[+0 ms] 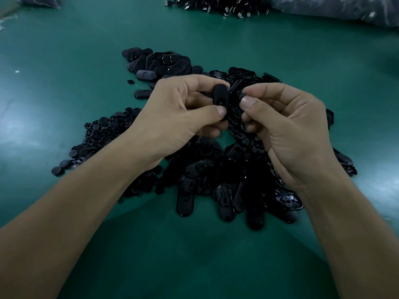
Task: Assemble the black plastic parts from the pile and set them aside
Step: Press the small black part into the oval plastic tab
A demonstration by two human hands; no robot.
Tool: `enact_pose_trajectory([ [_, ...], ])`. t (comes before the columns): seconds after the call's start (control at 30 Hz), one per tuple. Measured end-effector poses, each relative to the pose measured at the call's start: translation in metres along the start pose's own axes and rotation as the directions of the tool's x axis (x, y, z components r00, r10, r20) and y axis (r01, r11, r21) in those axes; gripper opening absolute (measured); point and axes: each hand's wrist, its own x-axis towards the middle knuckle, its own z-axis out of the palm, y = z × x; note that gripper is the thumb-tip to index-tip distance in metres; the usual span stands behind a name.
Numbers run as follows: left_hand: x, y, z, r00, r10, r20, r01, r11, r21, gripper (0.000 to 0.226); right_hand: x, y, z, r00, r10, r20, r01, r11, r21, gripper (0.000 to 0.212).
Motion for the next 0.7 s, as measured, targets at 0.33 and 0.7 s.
enact_pose_trajectory([
  [0.33,0.0009,-0.0045,-0.0017,0.991,0.135,-0.014,-0.125,0.946,0.298,0.028,-0.0023,-0.0044,0.0025,0.989,-0.149,0.021,0.150,0.952,-0.266,0.019],
  [0.7,0.0033,-0.0071,-0.0030,0.990,0.139,0.007,-0.136,0.959,0.247,0.027,-0.0020,-0.0019,0.0050,0.978,-0.203,0.055,0.208,0.901,-0.380,0.024],
])
